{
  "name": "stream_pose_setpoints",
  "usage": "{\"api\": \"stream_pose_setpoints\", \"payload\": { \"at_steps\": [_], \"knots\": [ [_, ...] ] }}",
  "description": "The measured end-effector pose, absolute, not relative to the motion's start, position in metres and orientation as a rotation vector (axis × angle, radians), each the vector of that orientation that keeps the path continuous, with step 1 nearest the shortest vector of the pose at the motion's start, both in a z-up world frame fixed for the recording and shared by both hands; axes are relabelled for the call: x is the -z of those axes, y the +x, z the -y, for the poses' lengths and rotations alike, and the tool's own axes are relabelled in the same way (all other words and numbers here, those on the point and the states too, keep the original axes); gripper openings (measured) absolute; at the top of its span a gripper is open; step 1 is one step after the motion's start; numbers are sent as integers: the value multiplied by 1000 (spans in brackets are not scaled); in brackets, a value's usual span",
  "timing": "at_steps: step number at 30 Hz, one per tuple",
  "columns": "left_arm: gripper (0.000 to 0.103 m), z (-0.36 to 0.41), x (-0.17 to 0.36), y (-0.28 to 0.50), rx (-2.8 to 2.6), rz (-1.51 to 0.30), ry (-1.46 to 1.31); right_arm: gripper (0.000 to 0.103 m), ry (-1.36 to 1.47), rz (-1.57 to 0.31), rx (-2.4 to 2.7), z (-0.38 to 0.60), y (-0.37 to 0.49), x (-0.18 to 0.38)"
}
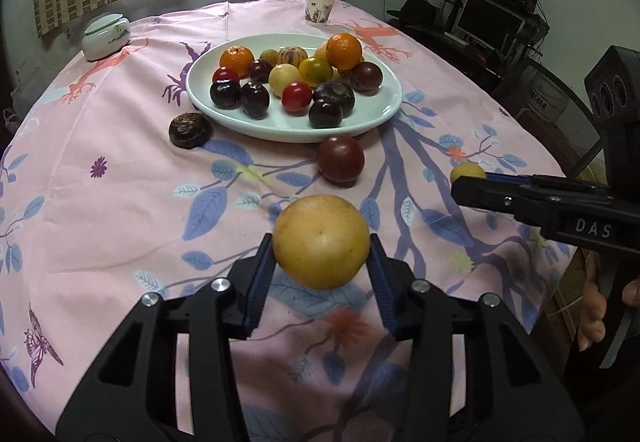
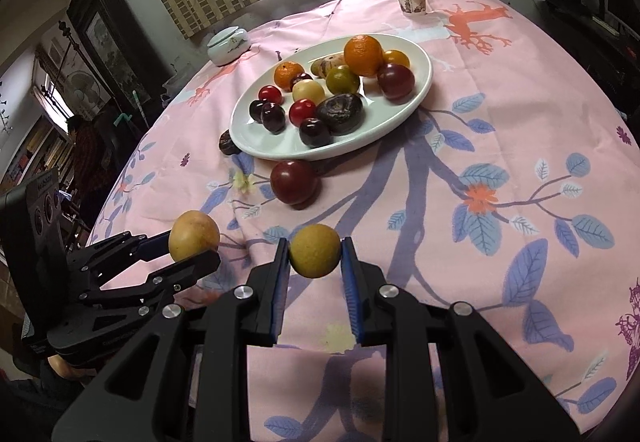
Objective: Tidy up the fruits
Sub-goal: 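Grasp the large yellow-brown pear with the left tool, then lower the pear and small yellow fruit onto the white plate and open both tools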
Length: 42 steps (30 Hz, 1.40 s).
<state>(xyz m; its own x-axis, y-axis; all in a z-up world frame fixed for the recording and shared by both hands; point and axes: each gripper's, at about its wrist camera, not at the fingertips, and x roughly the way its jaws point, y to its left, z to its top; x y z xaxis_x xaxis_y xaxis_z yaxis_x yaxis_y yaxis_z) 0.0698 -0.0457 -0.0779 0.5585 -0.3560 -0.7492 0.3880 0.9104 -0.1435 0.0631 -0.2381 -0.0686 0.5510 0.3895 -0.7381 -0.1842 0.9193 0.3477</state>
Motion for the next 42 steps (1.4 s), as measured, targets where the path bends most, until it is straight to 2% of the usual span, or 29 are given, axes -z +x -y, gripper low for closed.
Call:
{"api": "stream_pose_setpoints", "payload": {
  "at_steps": [12, 24, 35, 36, 38, 39, 40, 42],
  "knots": [
    [46, 21, 65, 78, 419, -882, -34, 26, 194, -944, -353, 218, 69, 65],
    [47, 44, 34, 169, 326, -858, -33, 26, 112, -861, -277, 222, 148, 32],
    [47, 56, 49, 223, 287, -916, -46, 26, 148, -941, -233, 238, 201, 59],
    [47, 57, 49, 225, 288, -916, -42, 27, 145, -944, -230, 238, 202, 60],
    [50, 60, 48, 230, 289, -915, -36, 39, 148, -934, -221, 239, 204, 60],
    [53, 61, 47, 230, 289, -904, -34, 51, 152, -921, -210, 241, 205, 58],
    [59, 62, 44, 230, 286, -889, -30, 56, 154, -910, -202, 242, 206, 57],
    [61, 63, 37, 228, 279, -861, -22, 56, 165, -900, -196, 244, 205, 54]
  ]
}}
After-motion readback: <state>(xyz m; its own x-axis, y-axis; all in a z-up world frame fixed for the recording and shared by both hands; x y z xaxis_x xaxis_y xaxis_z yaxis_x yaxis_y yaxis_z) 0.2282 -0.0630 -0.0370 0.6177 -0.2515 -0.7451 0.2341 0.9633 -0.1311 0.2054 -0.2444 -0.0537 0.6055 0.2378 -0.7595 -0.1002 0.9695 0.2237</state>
